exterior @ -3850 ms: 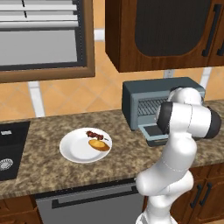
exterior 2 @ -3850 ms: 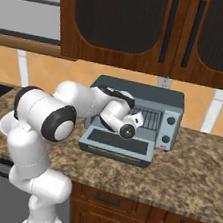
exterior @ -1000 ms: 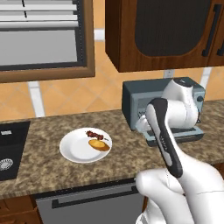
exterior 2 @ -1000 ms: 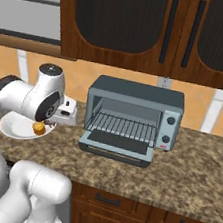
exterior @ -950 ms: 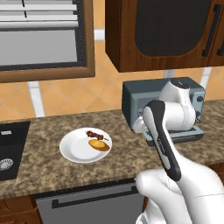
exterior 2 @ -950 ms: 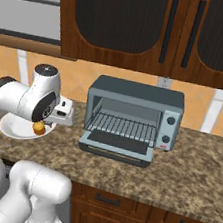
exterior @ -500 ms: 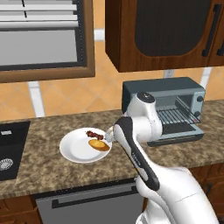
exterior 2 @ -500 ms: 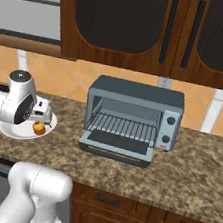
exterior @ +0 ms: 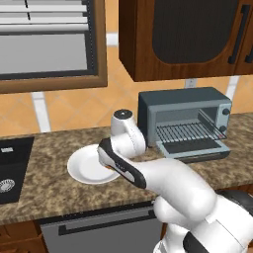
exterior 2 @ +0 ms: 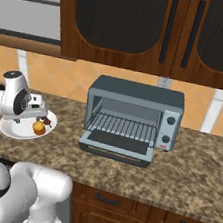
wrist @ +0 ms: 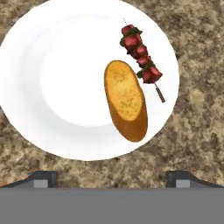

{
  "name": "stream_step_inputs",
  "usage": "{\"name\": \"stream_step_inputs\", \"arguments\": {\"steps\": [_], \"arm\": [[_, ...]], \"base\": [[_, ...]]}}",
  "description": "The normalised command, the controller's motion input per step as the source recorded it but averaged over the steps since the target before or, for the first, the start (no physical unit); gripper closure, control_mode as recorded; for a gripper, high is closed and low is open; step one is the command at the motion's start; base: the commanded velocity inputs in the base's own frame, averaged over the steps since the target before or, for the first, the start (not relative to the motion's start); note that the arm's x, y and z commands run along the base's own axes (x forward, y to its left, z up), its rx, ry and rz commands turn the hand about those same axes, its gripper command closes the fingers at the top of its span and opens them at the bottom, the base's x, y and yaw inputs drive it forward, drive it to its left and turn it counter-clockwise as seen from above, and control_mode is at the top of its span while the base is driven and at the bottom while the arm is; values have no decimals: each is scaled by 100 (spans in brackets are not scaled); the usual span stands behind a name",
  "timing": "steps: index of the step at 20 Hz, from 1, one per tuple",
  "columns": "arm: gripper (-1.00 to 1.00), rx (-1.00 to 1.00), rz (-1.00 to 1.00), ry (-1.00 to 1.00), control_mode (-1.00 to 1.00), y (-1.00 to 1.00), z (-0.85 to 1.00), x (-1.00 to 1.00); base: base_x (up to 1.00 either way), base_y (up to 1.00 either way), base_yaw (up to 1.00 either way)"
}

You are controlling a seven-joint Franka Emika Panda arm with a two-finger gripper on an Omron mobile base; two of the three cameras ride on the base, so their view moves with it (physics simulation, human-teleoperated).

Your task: Pick up the kebab skewer and baguette bread, and place them inside the toaster oven. Close the toaster oven door and start by setting the timer.

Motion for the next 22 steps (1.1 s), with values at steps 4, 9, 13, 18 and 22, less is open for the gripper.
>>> {"name": "stream_step_inputs", "arguments": {"steps": [4,9,13,18,22], "arm": [[-100,-6,0,17,-100,0,-28,79],[-100,0,0,15,-100,1,-45,55],[-100,0,0,5,-100,18,-52,29],[-100,0,0,0,-100,11,-35,3],[-100,0,0,0,-100,-2,-26,0]], "base": [[0,0,0],[0,0,0],[0,0,0],[0,0,0],[0,0,0]]}}
